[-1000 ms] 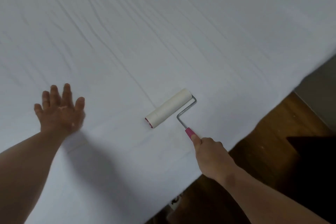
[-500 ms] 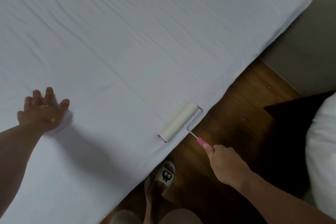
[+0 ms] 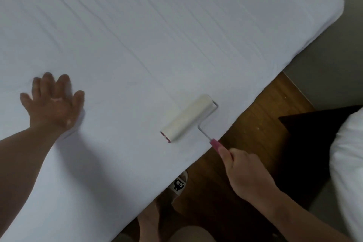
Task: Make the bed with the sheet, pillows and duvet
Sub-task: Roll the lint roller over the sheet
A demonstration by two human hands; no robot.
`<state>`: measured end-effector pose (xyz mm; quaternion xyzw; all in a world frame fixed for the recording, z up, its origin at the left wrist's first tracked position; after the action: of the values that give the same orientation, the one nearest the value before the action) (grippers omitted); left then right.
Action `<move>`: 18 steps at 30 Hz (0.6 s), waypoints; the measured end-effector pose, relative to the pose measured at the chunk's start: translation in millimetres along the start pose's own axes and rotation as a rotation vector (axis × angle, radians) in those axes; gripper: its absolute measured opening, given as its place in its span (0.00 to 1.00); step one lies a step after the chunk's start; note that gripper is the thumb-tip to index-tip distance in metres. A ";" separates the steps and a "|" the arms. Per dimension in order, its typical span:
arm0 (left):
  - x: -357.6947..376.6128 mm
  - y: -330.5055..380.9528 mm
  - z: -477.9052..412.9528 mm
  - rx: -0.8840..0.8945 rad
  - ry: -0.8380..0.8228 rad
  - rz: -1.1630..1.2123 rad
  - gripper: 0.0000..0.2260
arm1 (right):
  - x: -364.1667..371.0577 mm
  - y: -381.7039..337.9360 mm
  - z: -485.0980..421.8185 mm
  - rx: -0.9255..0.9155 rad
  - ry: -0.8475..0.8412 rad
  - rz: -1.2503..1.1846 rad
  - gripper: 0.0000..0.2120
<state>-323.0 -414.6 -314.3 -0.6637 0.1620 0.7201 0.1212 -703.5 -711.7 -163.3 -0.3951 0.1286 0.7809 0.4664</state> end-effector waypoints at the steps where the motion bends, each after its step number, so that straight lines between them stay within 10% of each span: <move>1: 0.8 -8.2 -5.2 0.008 -0.018 0.013 0.23 | -0.8 -28.0 -10.3 -0.045 0.020 0.042 0.36; 18: -16.9 -220.6 -173.7 -0.313 -0.111 0.058 0.38 | -21.2 -460.1 -225.1 -0.392 0.180 0.008 0.27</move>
<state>-76.3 -279.9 -325.0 -0.6287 0.0601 0.7753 0.0042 -204.4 -608.4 -217.9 -0.5460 0.0170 0.7542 0.3643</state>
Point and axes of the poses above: each hand's wrist, its own z-axis away from the middle knuckle, its own x-axis out of the palm, y = z × x, the point moved 1 cm from there along -z, towards the middle knuckle, and after that the axes turned 3 degrees about z, right-handed, at the moved point
